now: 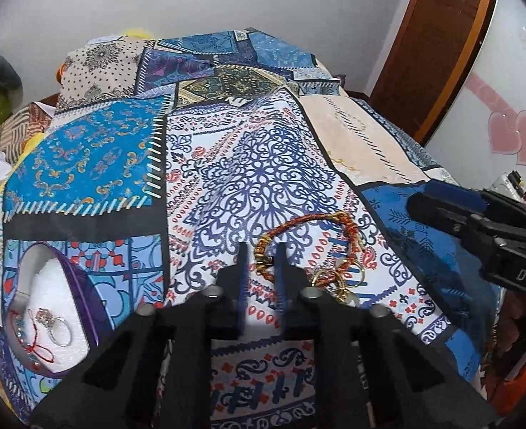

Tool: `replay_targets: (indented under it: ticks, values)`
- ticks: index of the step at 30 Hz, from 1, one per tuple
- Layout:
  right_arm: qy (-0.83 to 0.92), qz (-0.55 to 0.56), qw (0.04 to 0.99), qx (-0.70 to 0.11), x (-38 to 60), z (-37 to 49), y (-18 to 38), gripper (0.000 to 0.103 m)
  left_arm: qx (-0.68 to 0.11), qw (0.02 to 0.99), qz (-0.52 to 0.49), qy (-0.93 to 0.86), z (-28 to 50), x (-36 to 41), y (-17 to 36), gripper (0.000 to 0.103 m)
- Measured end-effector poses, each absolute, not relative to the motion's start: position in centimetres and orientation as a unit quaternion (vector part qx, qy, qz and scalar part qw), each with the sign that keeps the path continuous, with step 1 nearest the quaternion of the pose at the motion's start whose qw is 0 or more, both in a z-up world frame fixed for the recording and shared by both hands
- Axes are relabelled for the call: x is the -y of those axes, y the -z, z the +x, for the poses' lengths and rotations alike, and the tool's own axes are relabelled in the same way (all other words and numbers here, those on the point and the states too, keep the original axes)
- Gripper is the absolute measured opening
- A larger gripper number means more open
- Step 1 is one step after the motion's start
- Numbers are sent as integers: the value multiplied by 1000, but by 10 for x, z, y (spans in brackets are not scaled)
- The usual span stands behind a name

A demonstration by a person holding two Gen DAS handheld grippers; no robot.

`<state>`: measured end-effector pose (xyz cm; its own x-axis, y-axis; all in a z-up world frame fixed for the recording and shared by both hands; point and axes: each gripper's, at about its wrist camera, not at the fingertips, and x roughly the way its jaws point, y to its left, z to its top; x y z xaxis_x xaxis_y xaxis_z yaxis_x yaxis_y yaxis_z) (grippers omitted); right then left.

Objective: Organize jewelry
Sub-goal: 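Grasp the red-and-gold beaded bracelet with the left tool while the right tool approaches a gold ring, then grasp the gold hoop ring with the right tool while the left tool lifts the bracelet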

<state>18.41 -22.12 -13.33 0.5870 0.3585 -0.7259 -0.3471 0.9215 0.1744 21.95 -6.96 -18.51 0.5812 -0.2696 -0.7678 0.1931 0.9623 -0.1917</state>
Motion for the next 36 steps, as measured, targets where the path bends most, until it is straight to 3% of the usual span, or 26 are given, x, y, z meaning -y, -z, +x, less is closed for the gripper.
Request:
replay_targets:
  ticks: [22,36]
  values:
    - [-241,-22,874,-421,183,170,135,47,-369,920,-63,117,183,38,130,8]
    - [-236,-79,863,-441,162,171,152,47,-430,891,-85,121,159,16,174,8]
